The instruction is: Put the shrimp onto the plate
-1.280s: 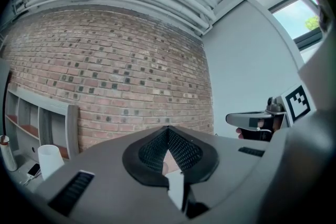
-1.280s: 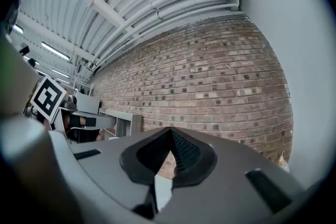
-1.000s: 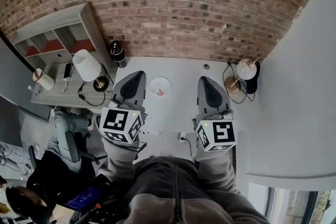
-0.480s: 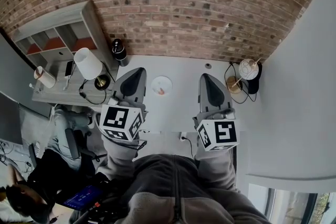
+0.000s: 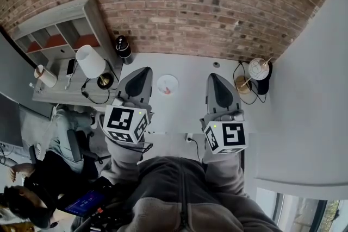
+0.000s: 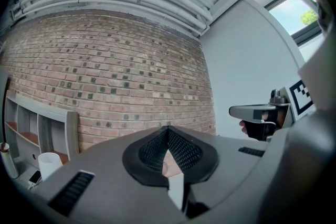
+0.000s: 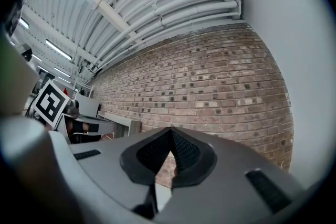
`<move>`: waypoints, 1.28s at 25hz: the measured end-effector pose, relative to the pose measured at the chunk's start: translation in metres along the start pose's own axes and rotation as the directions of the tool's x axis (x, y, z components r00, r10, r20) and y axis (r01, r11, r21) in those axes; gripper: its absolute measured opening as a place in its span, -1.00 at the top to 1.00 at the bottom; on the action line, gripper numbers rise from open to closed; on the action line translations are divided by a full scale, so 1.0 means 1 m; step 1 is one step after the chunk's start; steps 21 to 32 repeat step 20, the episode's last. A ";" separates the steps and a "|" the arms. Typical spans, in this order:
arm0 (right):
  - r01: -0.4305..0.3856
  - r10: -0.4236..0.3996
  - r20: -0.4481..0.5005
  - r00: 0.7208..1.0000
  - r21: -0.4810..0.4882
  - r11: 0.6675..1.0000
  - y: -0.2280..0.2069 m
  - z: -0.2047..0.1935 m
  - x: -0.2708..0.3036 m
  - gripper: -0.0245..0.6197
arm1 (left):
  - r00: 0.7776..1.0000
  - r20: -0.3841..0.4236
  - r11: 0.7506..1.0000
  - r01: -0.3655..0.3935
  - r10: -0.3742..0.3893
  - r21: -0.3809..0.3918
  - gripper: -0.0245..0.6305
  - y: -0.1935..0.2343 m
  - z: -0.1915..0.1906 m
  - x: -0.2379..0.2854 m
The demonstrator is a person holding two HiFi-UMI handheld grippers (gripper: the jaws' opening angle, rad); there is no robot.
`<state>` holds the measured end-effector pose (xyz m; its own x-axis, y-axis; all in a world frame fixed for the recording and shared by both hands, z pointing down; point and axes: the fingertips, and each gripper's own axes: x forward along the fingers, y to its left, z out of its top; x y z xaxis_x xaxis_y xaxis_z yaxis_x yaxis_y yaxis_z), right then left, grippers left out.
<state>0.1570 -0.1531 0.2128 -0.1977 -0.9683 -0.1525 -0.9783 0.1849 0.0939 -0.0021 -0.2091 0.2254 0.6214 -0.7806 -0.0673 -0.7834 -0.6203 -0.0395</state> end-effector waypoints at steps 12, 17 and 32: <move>-0.012 0.013 0.012 1.000 -0.028 1.000 0.000 -0.001 -0.002 0.93 | 1.000 -0.008 1.000 0.008 -0.008 0.008 0.91 -0.004 -0.004 0.004; -0.019 0.020 0.024 1.000 -0.034 0.999 0.004 0.001 0.000 0.93 | 1.000 -0.012 1.000 0.008 -0.008 0.005 0.91 -0.001 -0.005 0.005; -0.018 0.019 0.026 0.999 -0.034 0.999 0.005 0.000 0.001 0.92 | 1.000 -0.015 1.000 0.008 -0.008 0.003 0.91 -0.001 -0.008 0.006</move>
